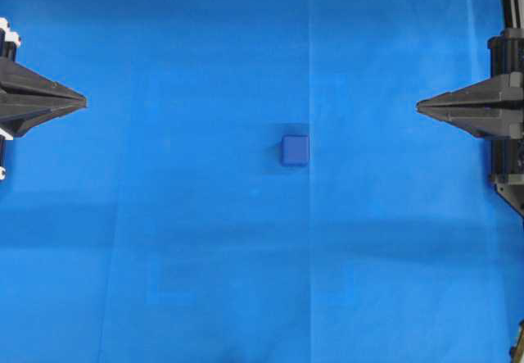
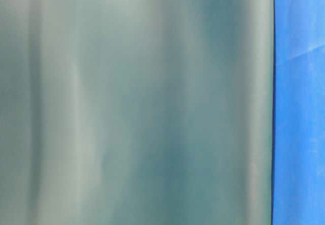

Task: Handover the blue block to the right arm after grasping it with the left arm, then place it in the designated position.

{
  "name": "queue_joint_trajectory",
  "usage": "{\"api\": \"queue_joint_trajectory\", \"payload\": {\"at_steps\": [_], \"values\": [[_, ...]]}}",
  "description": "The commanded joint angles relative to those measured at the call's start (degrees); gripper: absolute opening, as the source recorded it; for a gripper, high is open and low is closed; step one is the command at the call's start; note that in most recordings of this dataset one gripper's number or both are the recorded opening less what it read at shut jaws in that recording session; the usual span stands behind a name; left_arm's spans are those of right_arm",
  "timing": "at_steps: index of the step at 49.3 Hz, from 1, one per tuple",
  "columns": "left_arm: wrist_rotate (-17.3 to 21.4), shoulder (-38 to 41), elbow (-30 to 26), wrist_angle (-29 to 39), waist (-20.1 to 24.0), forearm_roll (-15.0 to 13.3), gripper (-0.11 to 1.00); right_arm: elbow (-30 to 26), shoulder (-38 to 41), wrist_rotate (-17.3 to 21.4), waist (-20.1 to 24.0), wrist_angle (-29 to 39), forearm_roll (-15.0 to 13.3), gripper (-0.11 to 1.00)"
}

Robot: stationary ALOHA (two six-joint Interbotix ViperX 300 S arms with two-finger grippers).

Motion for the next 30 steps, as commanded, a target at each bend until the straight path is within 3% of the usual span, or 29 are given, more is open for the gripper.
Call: {"api": "queue_joint_trajectory", "payload": {"at_steps": [1, 30], "values": [[-0.44, 0.09, -0.62, -0.35, -0.62, 0.26, 0.00, -1.14, 0.35, -0.09, -0.26, -0.35, 0.00, 0.01], [-0.53, 0.44, -0.79, -0.97, -0.79, 0.53, 0.00, -1.76, 0.26, 0.35, -0.35, 2.29, -0.09, -0.02]]}}
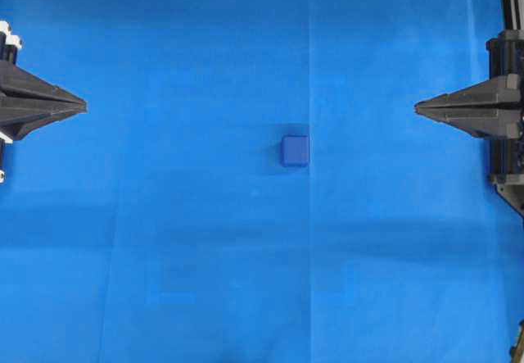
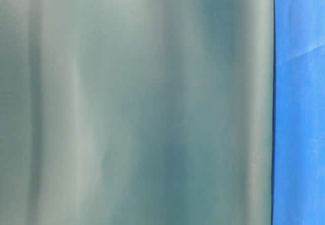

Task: Handover the blue block to the right arm after grasping it with the left arm, then place it in the designated position.

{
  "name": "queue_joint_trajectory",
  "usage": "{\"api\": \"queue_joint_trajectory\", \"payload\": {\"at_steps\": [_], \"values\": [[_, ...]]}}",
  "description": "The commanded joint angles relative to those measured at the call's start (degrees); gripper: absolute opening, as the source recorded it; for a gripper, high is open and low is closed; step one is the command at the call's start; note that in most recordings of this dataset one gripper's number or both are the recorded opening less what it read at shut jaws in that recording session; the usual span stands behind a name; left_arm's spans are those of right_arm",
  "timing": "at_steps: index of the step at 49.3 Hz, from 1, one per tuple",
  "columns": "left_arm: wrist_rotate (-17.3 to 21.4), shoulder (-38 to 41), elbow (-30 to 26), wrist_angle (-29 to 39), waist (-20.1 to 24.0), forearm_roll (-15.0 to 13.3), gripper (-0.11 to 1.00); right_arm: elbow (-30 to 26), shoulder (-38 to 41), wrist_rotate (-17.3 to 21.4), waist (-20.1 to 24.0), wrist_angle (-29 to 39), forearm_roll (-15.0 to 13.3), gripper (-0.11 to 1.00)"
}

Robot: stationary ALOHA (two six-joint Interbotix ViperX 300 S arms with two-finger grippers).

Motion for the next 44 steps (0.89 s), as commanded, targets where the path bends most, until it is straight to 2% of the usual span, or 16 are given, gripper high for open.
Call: {"api": "queue_joint_trajectory", "payload": {"at_steps": [1, 5, 8, 12, 18, 21, 25, 44], "values": [[0.09, 0.35, -0.88, -0.70, -0.18, 0.18, 0.00, -1.67, 0.26, 0.09, -0.26, 0.18, 0.00, -0.02], [0.09, 0.26, -0.88, -0.70, -0.18, 0.18, 0.04, -1.67, 0.26, 0.26, -0.35, 0.18, 0.18, 0.01], [0.00, 0.26, -0.79, -0.70, -0.18, 0.18, 0.19, -1.76, 0.35, 0.35, -0.35, 0.09, 0.26, 0.11], [0.09, 0.44, -0.79, -0.70, -0.18, 0.18, 0.42, -1.85, 0.35, 0.35, -0.35, 0.18, 0.62, 0.31], [0.09, 0.62, -0.79, -0.44, -0.18, 0.18, 0.79, -1.93, 0.44, 0.26, -0.35, 0.26, 0.62, 0.68], [0.00, 0.53, -0.79, -0.35, -0.18, 0.18, 0.89, -2.02, 0.53, 0.26, -0.44, 0.26, 0.70, 0.84], [0.00, 0.44, -0.79, -0.35, -0.18, 0.18, 0.93, -2.02, 0.53, 0.35, -0.44, 0.26, 0.70, 0.97], [0.00, 1.67, -1.05, -1.05, 0.18, 0.18, 0.93, -2.02, 0.53, 0.26, -1.05, 0.35, 0.70, 0.98]]}}
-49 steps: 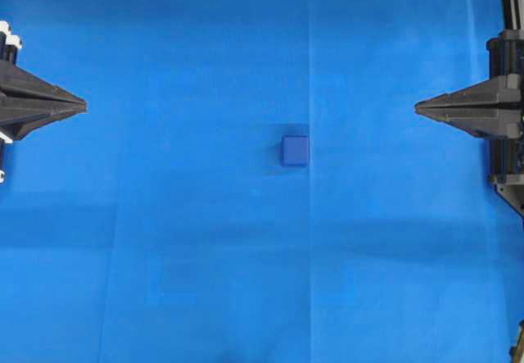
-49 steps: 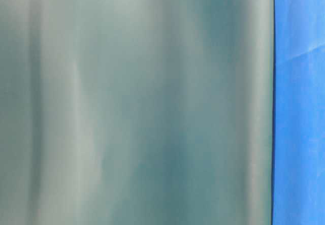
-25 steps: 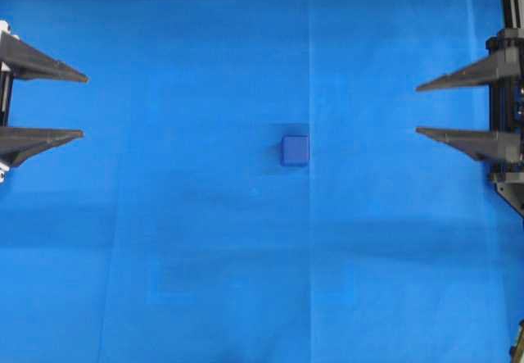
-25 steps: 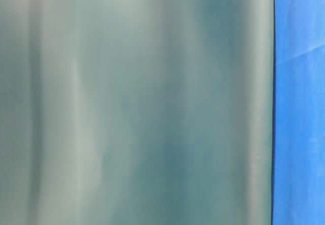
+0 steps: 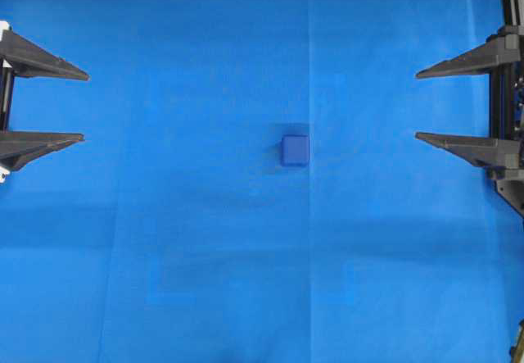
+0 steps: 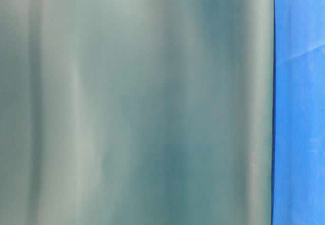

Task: Handover the blue block to the right arm after grasping it with the left arm, then place it in the designated position.

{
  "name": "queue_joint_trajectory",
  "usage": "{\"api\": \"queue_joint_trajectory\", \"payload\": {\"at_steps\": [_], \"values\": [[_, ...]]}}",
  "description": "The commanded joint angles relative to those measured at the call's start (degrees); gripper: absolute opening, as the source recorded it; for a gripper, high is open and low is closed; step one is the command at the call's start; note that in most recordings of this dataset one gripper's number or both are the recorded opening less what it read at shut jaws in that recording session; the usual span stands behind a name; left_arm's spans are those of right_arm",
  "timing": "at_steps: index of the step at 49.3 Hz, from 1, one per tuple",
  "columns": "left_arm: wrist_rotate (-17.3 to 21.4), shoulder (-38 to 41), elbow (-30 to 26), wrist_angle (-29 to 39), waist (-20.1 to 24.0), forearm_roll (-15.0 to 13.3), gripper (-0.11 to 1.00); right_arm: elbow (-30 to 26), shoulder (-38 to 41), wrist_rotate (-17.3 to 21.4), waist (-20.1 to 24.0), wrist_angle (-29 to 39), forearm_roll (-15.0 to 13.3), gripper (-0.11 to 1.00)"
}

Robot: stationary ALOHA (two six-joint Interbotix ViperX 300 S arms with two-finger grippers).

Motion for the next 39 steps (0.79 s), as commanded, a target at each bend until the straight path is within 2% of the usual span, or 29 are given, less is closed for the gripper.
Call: {"api": "queue_joint_trajectory", "payload": {"at_steps": [1, 20, 29, 39], "values": [[0.00, 1.32, -1.05, -1.05, 0.53, 0.09, 0.93, -1.67, 0.44, 0.09, -0.26, -0.18, 0.18, 0.98], [0.79, 15.47, -7.29, -7.38, 3.16, 0.09, 0.93, -1.67, 1.49, 0.09, -0.44, -0.53, 0.18, 0.98], [0.97, 24.43, -12.39, -11.69, 3.16, 0.09, 0.93, -1.67, 1.49, 0.09, -0.53, -0.53, 0.62, 0.98], [1.23, 34.45, -20.39, -11.34, 3.43, 0.09, 0.93, -1.67, 1.58, 0.09, -1.05, -0.70, 1.14, 0.98]]}}
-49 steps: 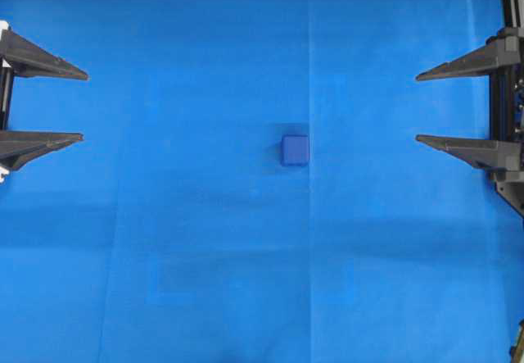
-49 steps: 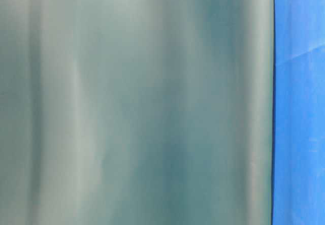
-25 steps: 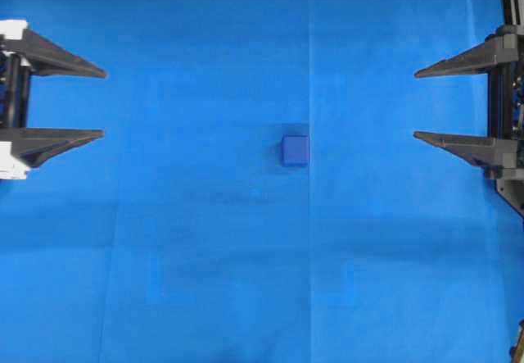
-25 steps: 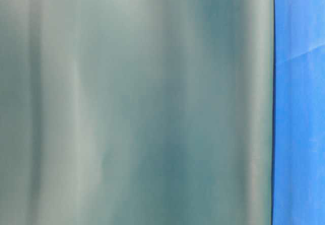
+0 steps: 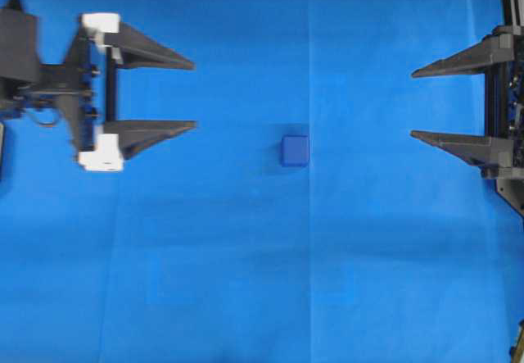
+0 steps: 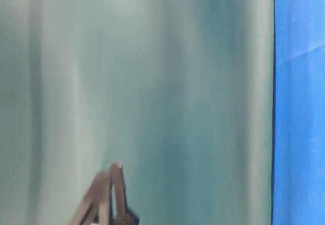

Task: Handover the blue block to the right arm after grasping it with the left arm, then place it in the designated position.
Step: 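Move the open left gripper rightward over the blue cube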

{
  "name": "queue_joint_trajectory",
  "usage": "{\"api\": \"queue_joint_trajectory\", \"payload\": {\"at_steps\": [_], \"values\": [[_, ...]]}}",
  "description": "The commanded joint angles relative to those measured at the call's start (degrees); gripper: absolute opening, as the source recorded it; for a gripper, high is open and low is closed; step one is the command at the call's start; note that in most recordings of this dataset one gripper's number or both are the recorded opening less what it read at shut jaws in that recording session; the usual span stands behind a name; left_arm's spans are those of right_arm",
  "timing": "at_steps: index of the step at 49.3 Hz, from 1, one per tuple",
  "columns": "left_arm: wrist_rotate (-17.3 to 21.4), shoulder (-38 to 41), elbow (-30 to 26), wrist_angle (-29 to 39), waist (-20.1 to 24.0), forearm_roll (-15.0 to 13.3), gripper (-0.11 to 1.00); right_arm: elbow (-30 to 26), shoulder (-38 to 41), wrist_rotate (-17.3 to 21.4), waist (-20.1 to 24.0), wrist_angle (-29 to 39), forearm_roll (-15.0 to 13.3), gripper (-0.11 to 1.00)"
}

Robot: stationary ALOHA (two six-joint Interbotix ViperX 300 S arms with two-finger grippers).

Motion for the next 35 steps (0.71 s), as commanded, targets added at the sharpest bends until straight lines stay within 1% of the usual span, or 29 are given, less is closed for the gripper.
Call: {"api": "queue_joint_trajectory", "payload": {"at_steps": [1, 14, 23, 29, 35], "values": [[0.18, 3.96, -5.45, -0.09, 0.26, 0.18, 0.93, -1.49, 0.35, 0.09, -0.44, -0.62, 0.26, 0.98], [0.18, 15.82, -17.14, 3.16, 0.79, 0.26, 0.93, -1.49, 0.79, 0.09, -0.70, -0.62, 0.26, 0.98], [0.09, 21.27, -23.91, 6.15, 0.62, 0.26, 0.93, -1.49, 0.88, 0.09, -0.70, -0.70, 0.35, 0.98], [0.18, 22.41, -26.19, 7.47, 0.62, 0.44, 0.93, -1.49, 0.88, 0.09, -0.70, -0.70, 0.26, 0.98], [0.18, 22.68, -26.81, 8.70, 0.62, 0.62, 0.93, -1.49, 0.79, 0.09, -0.70, -0.70, 0.35, 0.98]]}}
